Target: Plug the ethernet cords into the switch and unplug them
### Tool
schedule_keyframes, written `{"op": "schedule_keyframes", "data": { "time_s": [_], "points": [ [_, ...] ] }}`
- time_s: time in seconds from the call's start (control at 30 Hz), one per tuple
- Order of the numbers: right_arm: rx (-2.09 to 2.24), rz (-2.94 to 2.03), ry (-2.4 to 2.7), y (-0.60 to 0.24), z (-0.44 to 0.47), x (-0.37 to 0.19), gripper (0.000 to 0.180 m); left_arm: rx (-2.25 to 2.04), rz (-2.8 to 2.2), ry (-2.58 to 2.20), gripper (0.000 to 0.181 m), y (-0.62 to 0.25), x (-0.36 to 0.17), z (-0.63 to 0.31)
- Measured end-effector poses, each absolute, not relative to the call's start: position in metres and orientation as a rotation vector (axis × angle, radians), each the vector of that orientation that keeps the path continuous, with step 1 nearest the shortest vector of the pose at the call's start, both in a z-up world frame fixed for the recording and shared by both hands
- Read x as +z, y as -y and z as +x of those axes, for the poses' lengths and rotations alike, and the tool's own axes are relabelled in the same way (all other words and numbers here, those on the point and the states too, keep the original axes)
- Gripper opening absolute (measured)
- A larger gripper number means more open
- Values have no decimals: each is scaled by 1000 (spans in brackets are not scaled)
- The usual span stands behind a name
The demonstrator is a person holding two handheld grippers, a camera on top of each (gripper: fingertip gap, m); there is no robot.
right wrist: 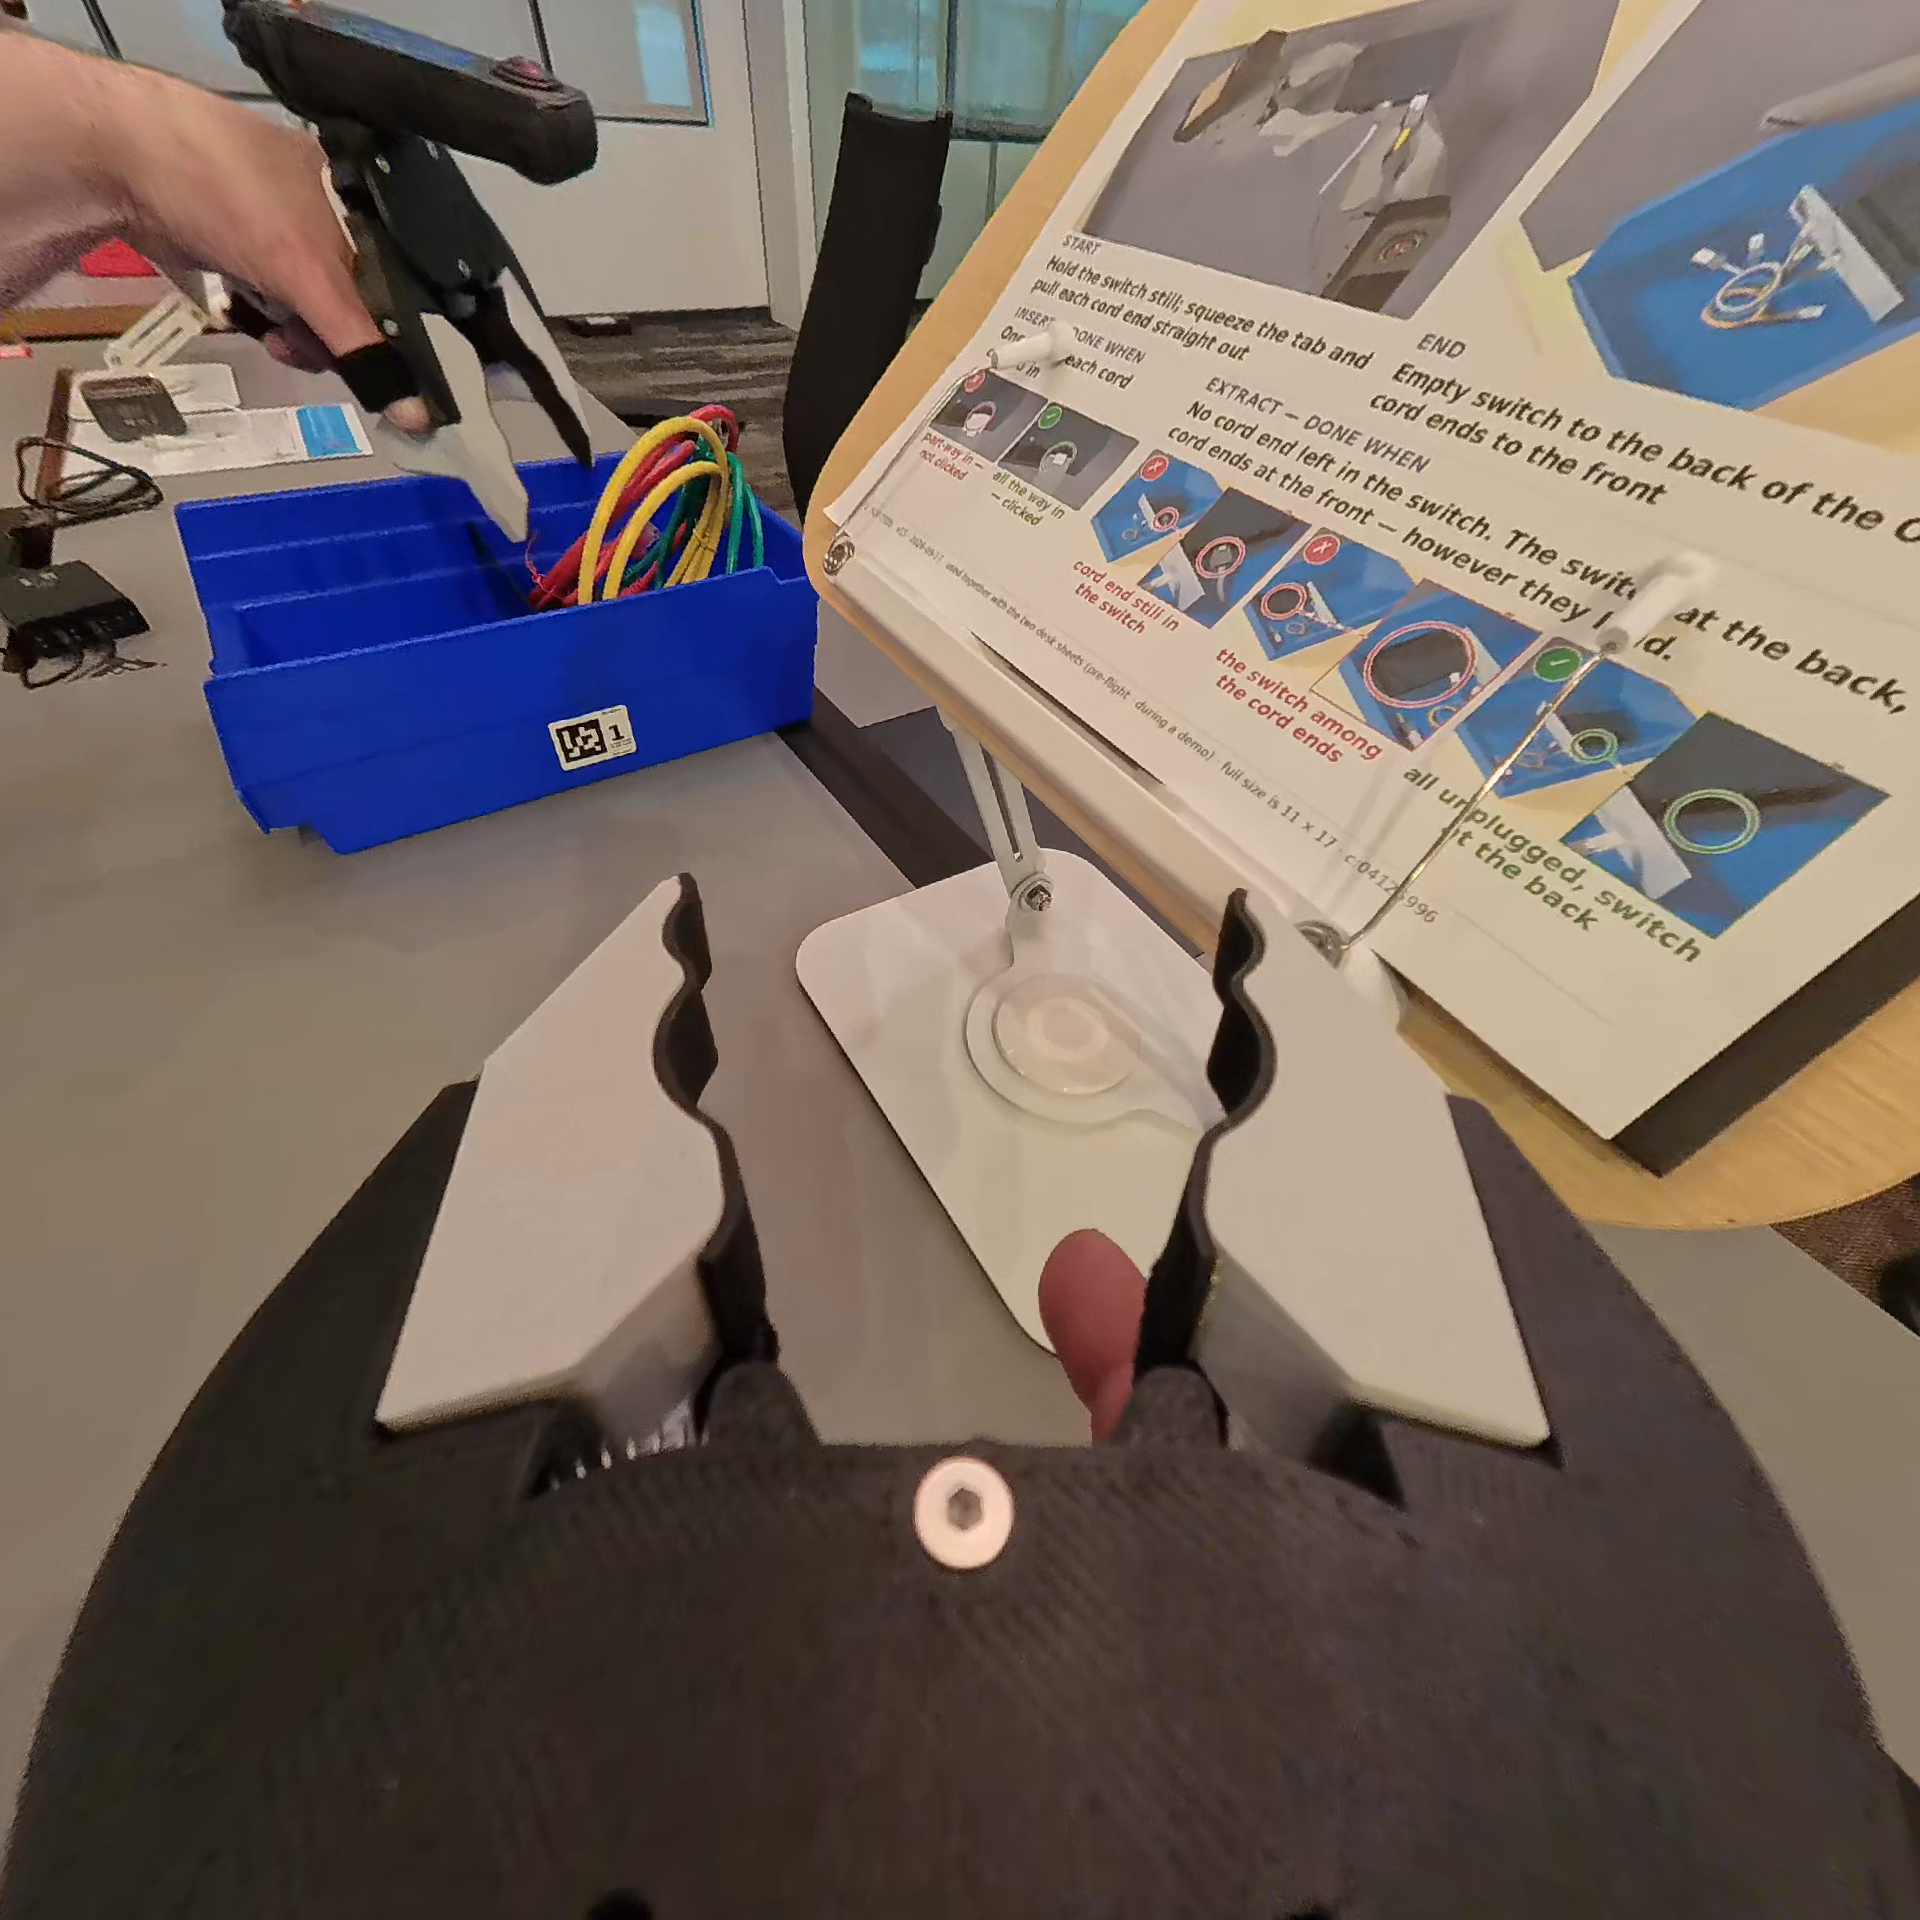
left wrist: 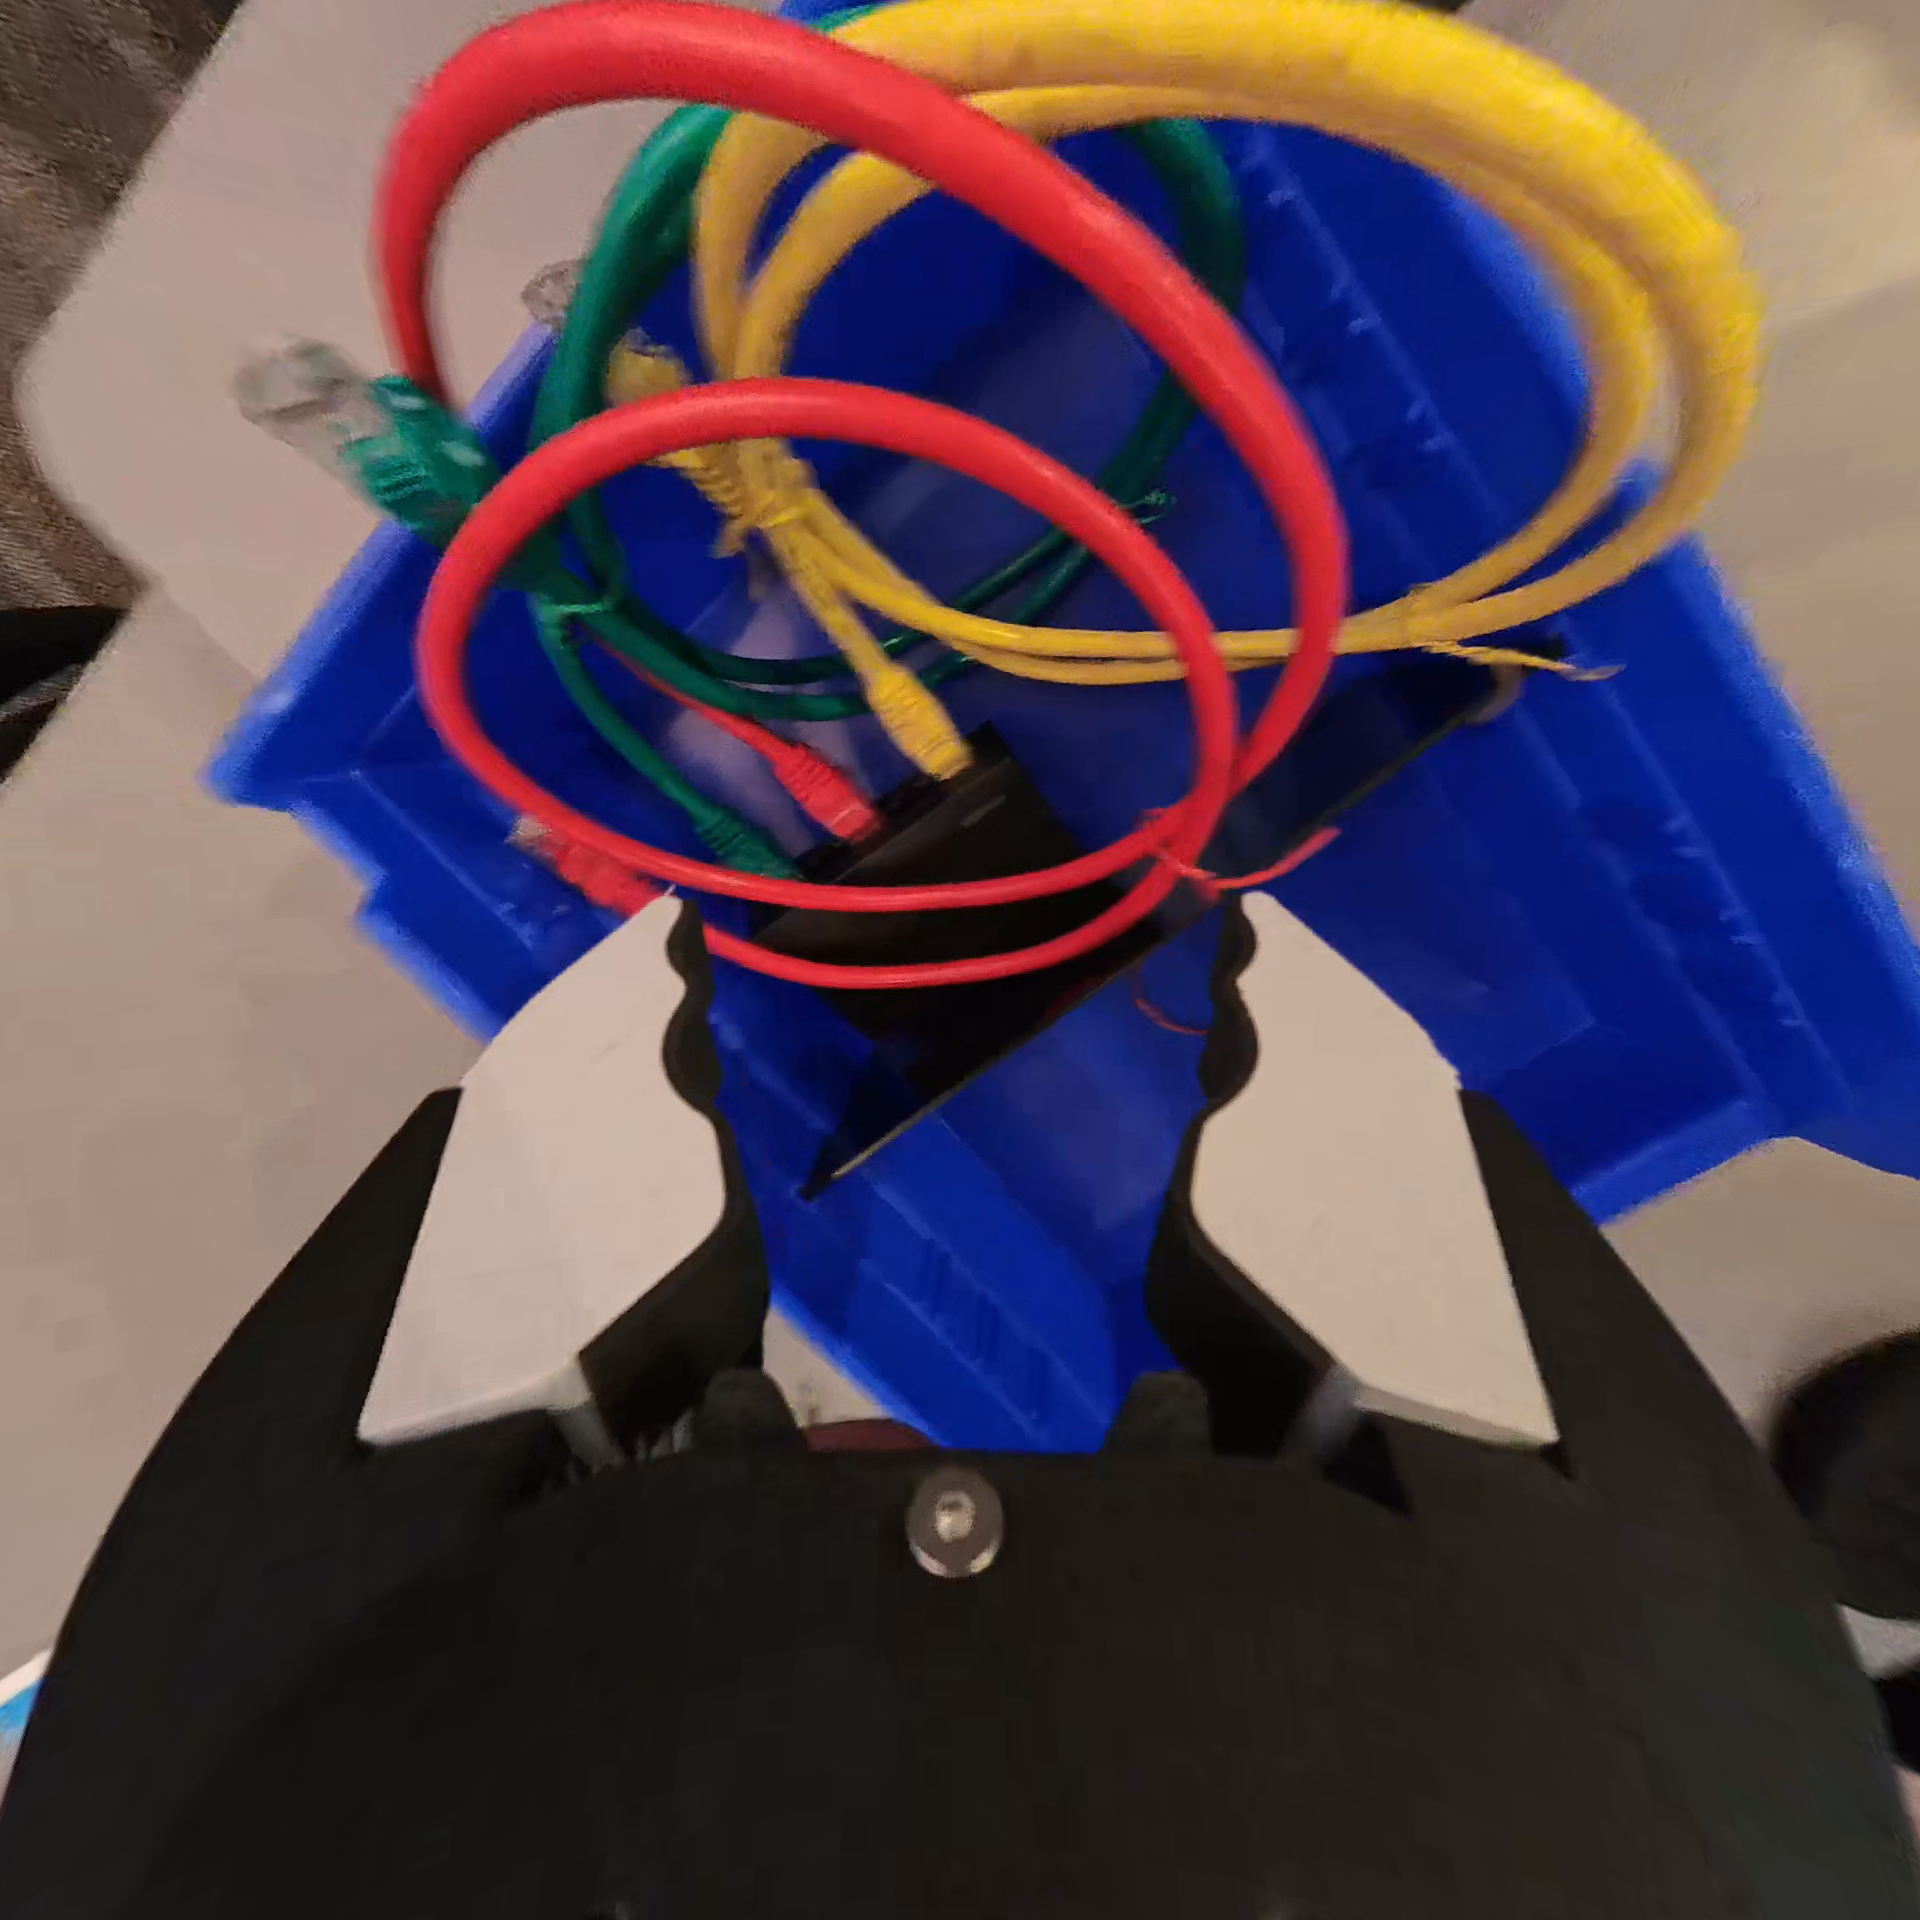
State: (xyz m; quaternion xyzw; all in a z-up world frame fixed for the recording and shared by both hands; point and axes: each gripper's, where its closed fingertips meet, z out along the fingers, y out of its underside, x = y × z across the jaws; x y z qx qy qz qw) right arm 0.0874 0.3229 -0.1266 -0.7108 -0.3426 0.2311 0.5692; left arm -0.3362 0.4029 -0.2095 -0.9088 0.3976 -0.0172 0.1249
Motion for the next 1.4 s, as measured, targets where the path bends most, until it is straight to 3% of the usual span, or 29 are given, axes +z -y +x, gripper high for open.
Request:
{"op": "schedule_keyframes", "data": {
  "time_s": [0.03,0.17,0.23,0.33,0.57,0.87,1.27,1.4],
  "points": [
    [548,-1672,802,-323,88,-128,97,40,-2626,-1187,89,-409,-208,-344],
    [580,-1663,790,-323,89,-127,96,307,-2412,-1484,79,-422,-198,-356],
    [599,-1659,785,-322,89,-126,96,260,-2294,-1636,63,-418,-198,-346],
    [591,-1658,797,-321,88,-128,97,213,-2238,-1791,58,-409,-206,-340],
    [605,-1640,812,-318,82,-126,96,233,-2241,-2132,54,-400,-237,-345],
    [608,-1646,800,-320,84,-129,96,129,-2375,-2248,48,-405,-262,-365],
    [614,-1657,796,-321,86,-133,94,86,-2375,-2299,54,-406,-288,-369],
    [606,-1650,793,-321,87,-131,95,39,-2378,-2262,46,-403,-288,-369]
  ]
}}
